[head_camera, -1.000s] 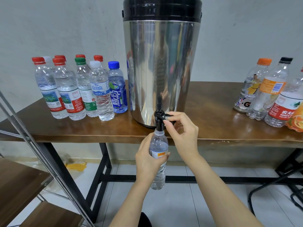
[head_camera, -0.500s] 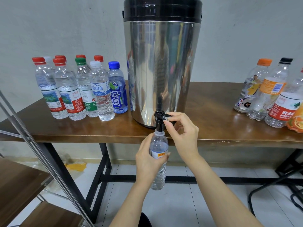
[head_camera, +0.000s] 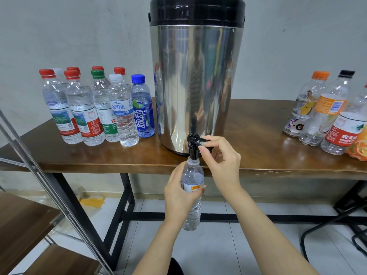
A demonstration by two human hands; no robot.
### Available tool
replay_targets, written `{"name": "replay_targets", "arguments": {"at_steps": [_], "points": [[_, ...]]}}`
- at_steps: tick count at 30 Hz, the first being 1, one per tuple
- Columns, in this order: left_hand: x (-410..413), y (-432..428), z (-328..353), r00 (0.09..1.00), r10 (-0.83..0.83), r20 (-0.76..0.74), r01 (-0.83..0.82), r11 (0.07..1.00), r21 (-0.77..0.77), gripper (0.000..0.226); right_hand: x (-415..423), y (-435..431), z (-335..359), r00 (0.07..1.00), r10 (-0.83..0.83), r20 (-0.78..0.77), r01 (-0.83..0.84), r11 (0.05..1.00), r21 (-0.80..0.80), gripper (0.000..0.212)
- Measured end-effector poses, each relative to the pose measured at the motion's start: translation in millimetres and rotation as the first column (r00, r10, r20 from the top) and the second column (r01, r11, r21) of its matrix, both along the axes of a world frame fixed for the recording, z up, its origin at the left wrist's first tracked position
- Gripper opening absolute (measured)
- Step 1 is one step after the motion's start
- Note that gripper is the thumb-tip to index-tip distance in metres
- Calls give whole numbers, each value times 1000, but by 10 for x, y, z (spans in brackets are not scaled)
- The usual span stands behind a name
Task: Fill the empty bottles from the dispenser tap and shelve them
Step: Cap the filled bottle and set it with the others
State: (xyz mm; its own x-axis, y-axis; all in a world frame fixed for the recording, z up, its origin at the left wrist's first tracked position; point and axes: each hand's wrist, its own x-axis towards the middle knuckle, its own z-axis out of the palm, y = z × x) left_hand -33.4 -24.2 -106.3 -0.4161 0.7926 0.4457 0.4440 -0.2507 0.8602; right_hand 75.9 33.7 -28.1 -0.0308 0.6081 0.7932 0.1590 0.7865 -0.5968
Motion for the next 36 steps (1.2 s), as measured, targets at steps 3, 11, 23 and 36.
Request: {"name": "replay_targets", "arguments": {"at_steps": [3, 11, 23, 36], "points": [[0, -3, 1, 1000, -3, -6, 3, 1000, -2, 84, 1, -2, 0, 1000, 3, -5, -3, 1000, -2, 22], [0, 5, -16, 1000, -4, -3, 4, 1000, -5, 83, -4, -5, 4, 1000, 9, -7, -9, 1000, -4, 21], [-12, 19, -40, 1000, -4, 8, 4, 1000, -14, 81, -9, -1, 1, 1000, 5, -10, -5, 1000, 0, 21], [-5, 11, -25, 1000, -1, 1, 1, 1000, -14, 83, -6, -5, 1, 1000, 4, -8, -4, 1000, 0, 21]]}}
